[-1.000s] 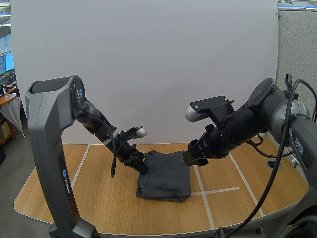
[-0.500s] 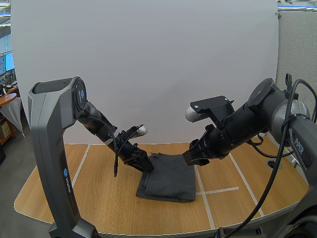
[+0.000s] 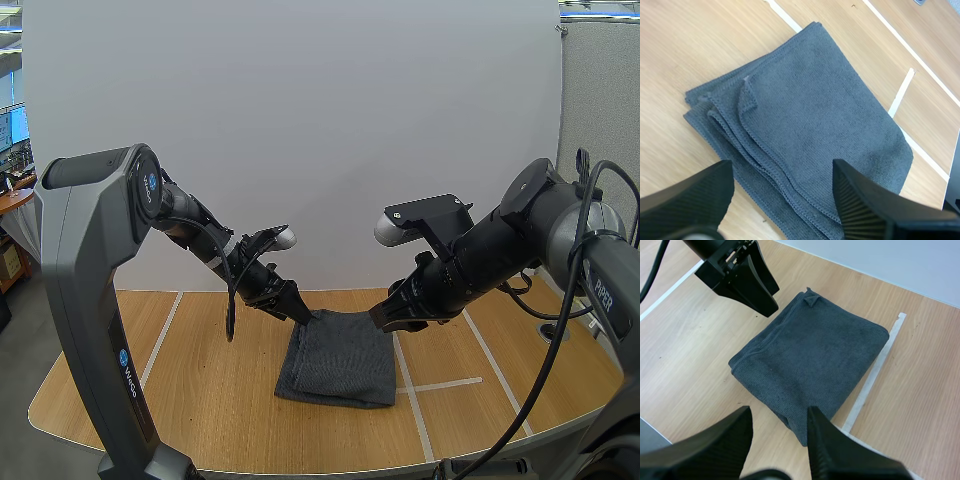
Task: Fold the towel
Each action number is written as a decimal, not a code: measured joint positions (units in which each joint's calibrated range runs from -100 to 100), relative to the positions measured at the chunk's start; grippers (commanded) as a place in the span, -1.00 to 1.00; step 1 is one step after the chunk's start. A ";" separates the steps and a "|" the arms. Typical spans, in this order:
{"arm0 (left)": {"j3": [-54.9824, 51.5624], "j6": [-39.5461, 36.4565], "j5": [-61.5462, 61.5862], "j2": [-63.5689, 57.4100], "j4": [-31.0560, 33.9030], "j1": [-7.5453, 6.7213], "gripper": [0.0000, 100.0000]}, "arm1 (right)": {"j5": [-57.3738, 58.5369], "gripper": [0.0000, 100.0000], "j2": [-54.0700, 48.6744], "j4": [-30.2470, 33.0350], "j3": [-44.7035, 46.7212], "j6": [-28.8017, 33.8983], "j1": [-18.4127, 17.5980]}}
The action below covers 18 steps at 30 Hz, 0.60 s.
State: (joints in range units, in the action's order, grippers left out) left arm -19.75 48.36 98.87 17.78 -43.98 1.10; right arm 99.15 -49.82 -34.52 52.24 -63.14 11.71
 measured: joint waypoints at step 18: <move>-2.38 0.02 0.00 8.92 -1.22 -1.06 0.96 | 0.00 0.16 0.00 0.00 0.00 0.42 0.00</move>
State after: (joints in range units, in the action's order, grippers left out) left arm -22.14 48.38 98.87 26.70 -45.21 0.04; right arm 99.15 -49.82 -34.52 52.24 -62.72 11.71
